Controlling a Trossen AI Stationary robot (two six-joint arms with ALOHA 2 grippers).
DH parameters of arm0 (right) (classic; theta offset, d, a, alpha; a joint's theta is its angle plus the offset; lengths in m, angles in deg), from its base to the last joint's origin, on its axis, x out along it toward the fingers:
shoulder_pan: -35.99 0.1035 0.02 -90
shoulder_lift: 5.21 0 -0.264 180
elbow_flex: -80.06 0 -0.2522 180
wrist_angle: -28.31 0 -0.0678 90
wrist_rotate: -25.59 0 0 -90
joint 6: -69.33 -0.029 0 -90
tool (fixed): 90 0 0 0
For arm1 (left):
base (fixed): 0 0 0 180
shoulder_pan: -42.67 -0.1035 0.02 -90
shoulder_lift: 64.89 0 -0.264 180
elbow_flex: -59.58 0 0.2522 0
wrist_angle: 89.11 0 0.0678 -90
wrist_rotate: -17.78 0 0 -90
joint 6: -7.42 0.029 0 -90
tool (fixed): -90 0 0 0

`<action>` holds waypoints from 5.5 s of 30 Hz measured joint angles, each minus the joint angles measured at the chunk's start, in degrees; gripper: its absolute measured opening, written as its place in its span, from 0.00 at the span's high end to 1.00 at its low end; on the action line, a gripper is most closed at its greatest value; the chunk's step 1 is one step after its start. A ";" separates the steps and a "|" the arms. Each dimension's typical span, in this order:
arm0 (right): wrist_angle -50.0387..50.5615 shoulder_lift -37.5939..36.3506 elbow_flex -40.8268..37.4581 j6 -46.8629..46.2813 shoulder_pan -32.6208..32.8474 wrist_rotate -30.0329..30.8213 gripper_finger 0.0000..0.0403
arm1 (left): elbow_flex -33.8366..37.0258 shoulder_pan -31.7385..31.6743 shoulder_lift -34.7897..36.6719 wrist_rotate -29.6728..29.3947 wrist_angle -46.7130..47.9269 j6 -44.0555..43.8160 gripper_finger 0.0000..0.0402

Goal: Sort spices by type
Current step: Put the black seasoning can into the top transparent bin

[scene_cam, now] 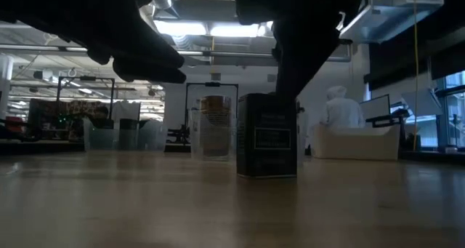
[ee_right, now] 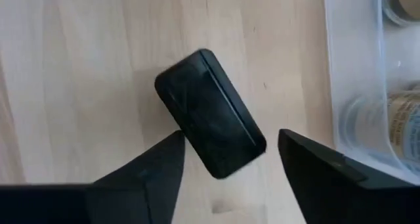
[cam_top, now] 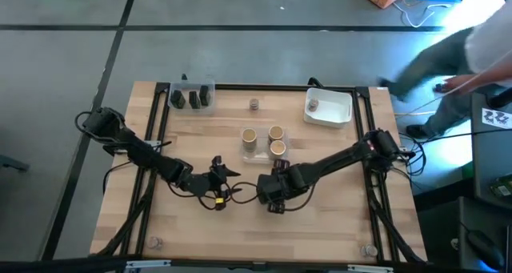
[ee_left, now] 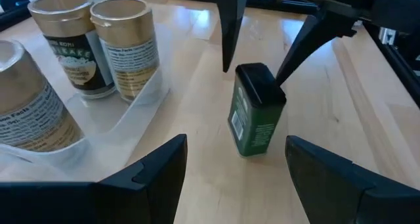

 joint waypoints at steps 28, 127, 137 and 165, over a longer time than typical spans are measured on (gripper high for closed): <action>-4.53 -17.49 -38.85 -21.39 18.35 14.86 0.31 | -12.24 -4.80 -7.49 7.56 -2.14 3.98 0.22; -28.43 -17.84 -47.23 -25.81 19.58 40.54 0.31 | -19.32 -45.43 8.96 -15.17 60.81 7.73 0.69; -28.45 -17.85 -47.23 -25.80 19.58 40.54 0.31 | -16.44 -56.39 8.92 -4.83 52.21 17.82 0.69; -28.73 -17.85 -47.21 -25.81 19.58 41.18 0.31 | -7.89 -63.73 8.68 8.10 39.27 15.07 0.59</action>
